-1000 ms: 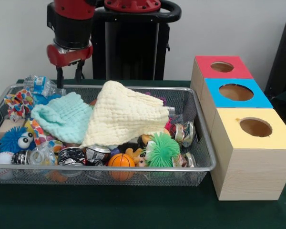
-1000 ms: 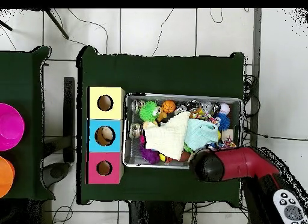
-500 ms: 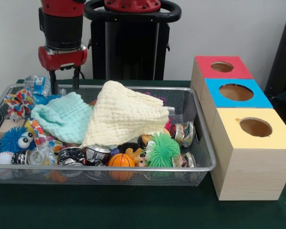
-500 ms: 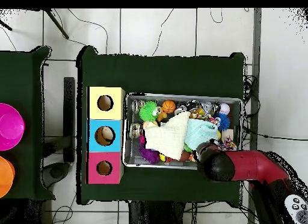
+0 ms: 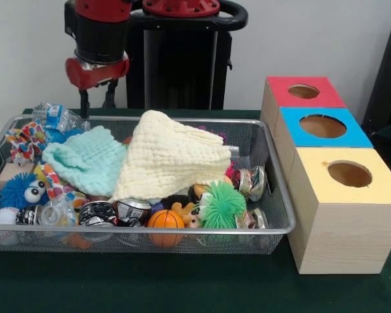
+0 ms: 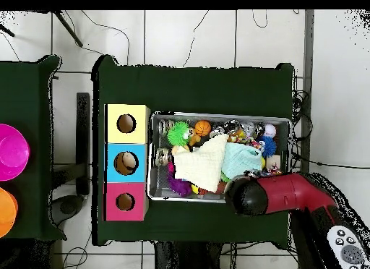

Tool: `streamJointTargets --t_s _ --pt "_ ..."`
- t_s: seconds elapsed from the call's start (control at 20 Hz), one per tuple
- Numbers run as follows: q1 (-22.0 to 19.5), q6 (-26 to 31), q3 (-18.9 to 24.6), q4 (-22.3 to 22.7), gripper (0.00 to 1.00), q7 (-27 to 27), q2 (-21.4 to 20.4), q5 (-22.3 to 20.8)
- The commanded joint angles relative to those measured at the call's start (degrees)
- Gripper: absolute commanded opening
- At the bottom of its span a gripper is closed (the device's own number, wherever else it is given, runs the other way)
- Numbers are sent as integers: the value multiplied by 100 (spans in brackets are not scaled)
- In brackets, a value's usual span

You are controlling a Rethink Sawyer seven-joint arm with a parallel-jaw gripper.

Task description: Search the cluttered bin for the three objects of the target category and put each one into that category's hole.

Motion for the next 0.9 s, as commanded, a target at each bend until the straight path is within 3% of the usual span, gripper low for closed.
streamJointTargets --t_s 0.05,0.4,0.65,0.75,0.9 --pt "-270 782 1150 144 100 -2958 33 -355" --pt "-505 541 1452 181 100 -3369 12 -660" --pt "-597 265 1809 140 100 -4108 -90 -969" --pt "-793 282 2138 349 100 -4507 -189 -793" --pt "-973 257 2469 748 100 -4633 -431 -586"
